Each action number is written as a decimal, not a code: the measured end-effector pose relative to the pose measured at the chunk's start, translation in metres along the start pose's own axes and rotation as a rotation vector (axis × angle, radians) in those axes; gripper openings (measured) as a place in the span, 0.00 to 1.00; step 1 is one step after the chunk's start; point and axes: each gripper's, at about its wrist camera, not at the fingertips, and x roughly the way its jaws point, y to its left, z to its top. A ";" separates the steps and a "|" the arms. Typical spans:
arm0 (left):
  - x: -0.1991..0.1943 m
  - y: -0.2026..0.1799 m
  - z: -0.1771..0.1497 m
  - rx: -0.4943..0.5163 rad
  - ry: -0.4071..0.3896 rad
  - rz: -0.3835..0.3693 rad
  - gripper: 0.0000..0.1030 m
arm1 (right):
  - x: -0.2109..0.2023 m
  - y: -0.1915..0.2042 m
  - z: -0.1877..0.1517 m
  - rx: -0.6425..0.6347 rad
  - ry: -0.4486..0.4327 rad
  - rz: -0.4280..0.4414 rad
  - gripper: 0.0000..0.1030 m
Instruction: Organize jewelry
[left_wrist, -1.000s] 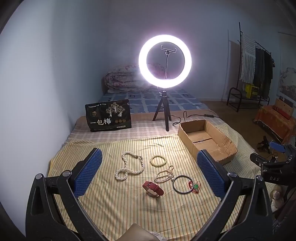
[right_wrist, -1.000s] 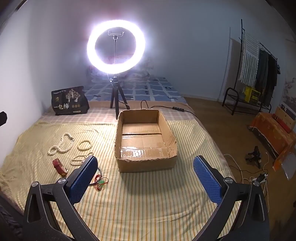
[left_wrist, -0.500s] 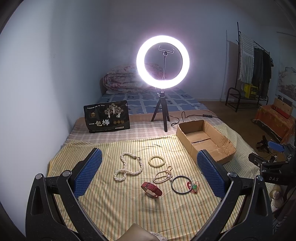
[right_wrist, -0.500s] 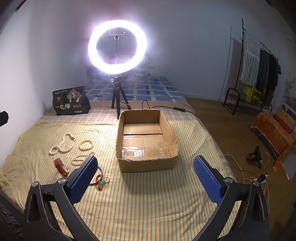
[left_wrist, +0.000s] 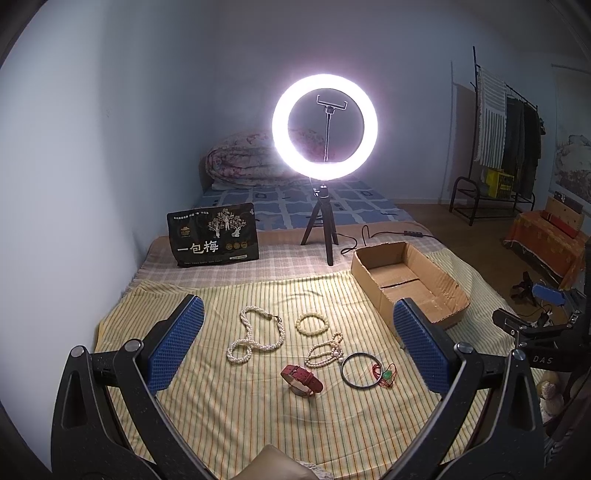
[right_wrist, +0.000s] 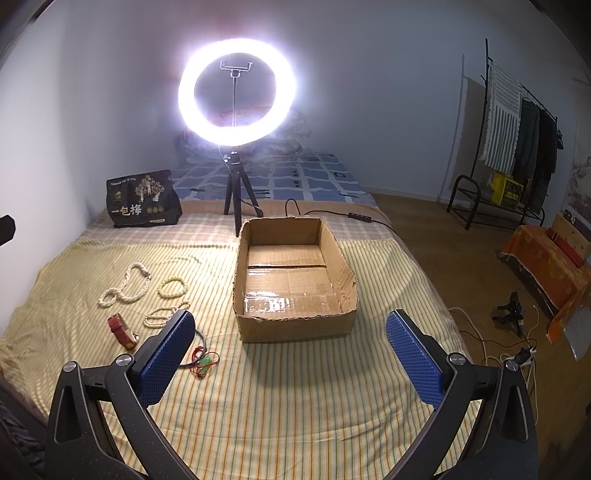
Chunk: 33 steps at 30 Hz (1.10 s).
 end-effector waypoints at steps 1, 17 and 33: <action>0.000 0.000 -0.001 0.000 -0.001 0.001 1.00 | 0.000 0.000 0.000 0.001 0.000 0.000 0.99; -0.001 -0.001 0.000 0.000 -0.003 -0.003 1.00 | 0.001 0.001 0.000 0.001 0.001 0.001 0.99; -0.001 -0.003 0.000 0.003 0.004 -0.004 1.00 | 0.002 0.002 0.000 -0.001 0.003 0.001 0.99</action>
